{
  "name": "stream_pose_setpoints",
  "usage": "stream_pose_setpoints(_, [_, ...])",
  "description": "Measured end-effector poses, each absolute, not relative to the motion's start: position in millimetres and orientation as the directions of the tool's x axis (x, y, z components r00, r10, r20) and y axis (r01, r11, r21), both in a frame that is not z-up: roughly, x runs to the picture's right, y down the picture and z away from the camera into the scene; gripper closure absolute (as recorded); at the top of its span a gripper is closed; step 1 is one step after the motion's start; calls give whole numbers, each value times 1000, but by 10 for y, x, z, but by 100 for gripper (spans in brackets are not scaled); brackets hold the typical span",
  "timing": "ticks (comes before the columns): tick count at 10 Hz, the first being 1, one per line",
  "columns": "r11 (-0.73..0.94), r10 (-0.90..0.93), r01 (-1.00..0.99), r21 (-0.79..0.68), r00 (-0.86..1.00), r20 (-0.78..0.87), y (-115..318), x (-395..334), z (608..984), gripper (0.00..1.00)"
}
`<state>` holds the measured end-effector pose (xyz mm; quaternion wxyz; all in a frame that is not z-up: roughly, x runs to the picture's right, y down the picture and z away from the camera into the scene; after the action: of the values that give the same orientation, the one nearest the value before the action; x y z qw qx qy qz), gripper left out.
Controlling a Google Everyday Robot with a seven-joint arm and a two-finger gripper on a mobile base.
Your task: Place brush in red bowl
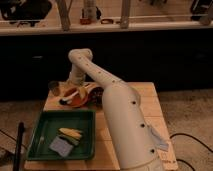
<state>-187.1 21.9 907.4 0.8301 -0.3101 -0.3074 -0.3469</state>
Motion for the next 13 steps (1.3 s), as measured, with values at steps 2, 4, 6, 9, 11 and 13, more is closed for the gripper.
stream_pose_setpoints(2, [565, -385, 768, -302, 569, 727, 233, -1850, 9072, 20])
stream_pose_setpoints(4, [570, -386, 766, -297, 568, 727, 225, -1836, 9065, 20])
stream_pose_setpoints(6, [576, -389, 765, -289, 568, 725, 202, -1823, 9055, 20])
stream_pose_setpoints(9, [588, -392, 759, -280, 570, 722, 160, -1792, 9038, 20])
stream_pose_setpoints(11, [594, -392, 754, -278, 574, 719, 140, -1760, 9035, 20])
stream_pose_setpoints(13, [595, -392, 754, -278, 574, 719, 140, -1761, 9034, 20])
